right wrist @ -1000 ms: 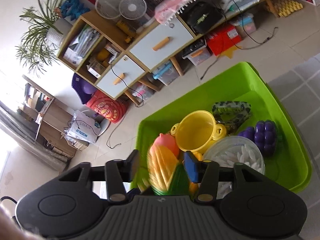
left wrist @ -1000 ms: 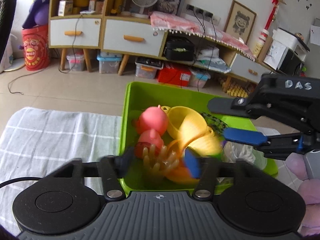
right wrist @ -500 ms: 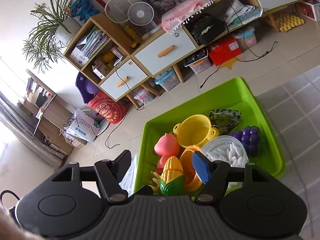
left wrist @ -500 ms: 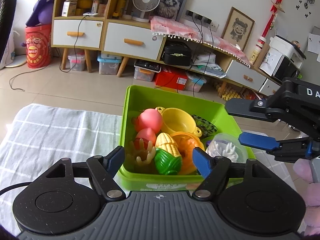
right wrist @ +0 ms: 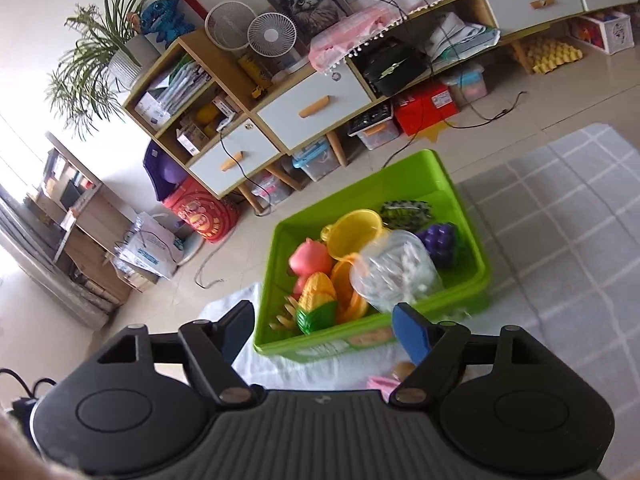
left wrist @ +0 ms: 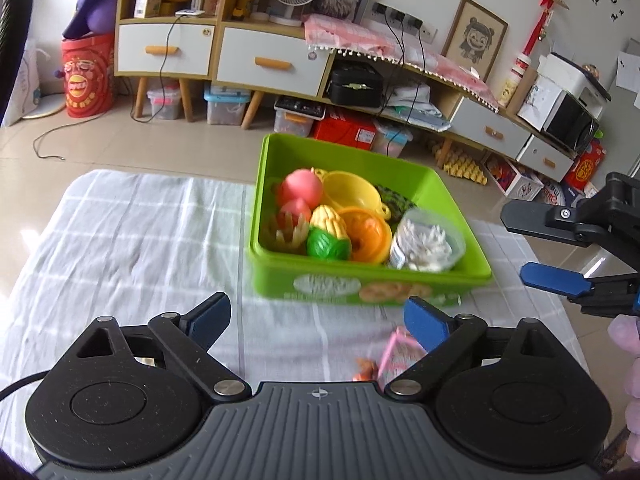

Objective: Organize rigid objects
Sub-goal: 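Withdraw both open tools from the bin back over the cloth, then move the left tool toward the starfish while the right tool approaches the pink box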

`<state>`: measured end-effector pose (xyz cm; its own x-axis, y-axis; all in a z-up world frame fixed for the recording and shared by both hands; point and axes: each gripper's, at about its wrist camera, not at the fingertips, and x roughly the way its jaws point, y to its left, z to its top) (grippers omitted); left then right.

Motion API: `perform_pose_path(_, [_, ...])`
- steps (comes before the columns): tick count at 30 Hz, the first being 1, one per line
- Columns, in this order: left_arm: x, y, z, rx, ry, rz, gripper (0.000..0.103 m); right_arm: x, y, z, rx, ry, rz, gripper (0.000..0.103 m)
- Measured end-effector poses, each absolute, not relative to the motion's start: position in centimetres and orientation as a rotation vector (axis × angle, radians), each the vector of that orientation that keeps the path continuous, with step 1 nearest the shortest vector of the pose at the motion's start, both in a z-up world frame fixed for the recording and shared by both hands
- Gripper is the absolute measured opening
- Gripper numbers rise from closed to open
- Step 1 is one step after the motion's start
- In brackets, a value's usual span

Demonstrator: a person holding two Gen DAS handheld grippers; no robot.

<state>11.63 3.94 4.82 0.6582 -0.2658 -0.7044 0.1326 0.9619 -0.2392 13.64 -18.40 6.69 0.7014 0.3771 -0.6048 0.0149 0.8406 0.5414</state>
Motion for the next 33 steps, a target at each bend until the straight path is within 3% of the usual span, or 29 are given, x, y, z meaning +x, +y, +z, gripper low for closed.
perform_pose_path(6, [9.4, 4.0, 4.9, -0.173, 0.837, -0.207, 0.101, 11.2, -18.9, 6.5, 0.506, 0.798, 0.182, 0.063])
perform_pose_path(17, [7.2, 4.7, 3.1, -0.159, 0.901, -0.159, 0.101, 7.9, -19.5, 5.1, 0.428, 0.808, 0.156, 0.071])
perform_pose_path(33, [6.4, 7.4, -0.2, -0.094, 0.942, -0.12, 0.101, 7.6, -21.0, 2.6, 0.335, 0.837, 0.073, 0.072])
